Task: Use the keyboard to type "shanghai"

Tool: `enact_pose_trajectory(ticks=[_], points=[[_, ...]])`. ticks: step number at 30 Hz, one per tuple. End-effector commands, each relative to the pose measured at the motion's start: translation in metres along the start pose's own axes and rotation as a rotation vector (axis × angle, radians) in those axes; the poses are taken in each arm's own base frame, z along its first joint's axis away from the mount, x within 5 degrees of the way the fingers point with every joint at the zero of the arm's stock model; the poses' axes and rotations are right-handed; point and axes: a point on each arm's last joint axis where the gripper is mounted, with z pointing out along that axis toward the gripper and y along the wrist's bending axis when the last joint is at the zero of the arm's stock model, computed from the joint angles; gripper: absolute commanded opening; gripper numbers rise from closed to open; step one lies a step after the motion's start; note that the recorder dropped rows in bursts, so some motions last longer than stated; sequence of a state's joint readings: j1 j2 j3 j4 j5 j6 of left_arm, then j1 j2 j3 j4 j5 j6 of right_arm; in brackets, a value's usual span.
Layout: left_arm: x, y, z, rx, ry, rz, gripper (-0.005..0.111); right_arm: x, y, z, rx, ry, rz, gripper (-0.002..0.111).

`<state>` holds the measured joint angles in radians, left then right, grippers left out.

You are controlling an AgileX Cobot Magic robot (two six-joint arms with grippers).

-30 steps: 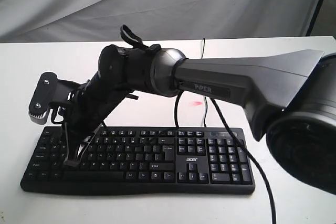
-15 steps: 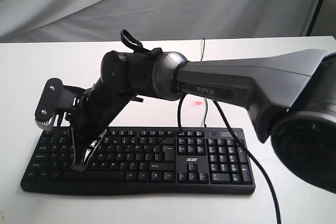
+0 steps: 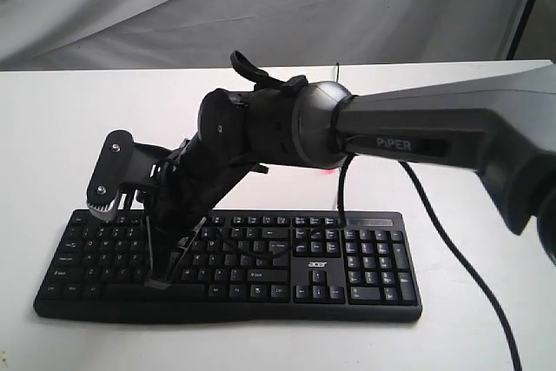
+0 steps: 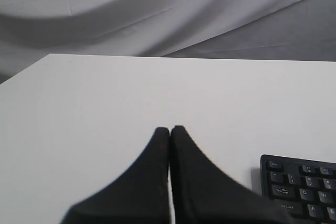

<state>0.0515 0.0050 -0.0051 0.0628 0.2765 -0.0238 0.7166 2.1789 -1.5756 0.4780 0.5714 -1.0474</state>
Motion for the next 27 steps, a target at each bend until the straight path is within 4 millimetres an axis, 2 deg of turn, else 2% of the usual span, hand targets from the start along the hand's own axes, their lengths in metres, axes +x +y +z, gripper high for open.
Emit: enact_pose_trajectory(ticks=[1,10,22,27], points=[[0.001,0.000,0.000,-0.002,-0.010,-0.001,0.001,0.008,-0.004,-0.006,0.025,-0.006,0.029,0.000],[0.001,0.000,0.000,-0.002,-0.010,-0.001,0.001,0.013,0.004,-0.022,0.077,-0.047,0.028,0.000],[0.001,0.000,0.000,-0.002,-0.010,-0.001,0.001,0.019,0.007,-0.005,0.031,-0.055,0.042,0.000],[0.001,0.000,0.000,-0.002,-0.010,-0.001,0.001,0.019,0.007,-0.005,0.030,-0.059,0.035,0.000]])
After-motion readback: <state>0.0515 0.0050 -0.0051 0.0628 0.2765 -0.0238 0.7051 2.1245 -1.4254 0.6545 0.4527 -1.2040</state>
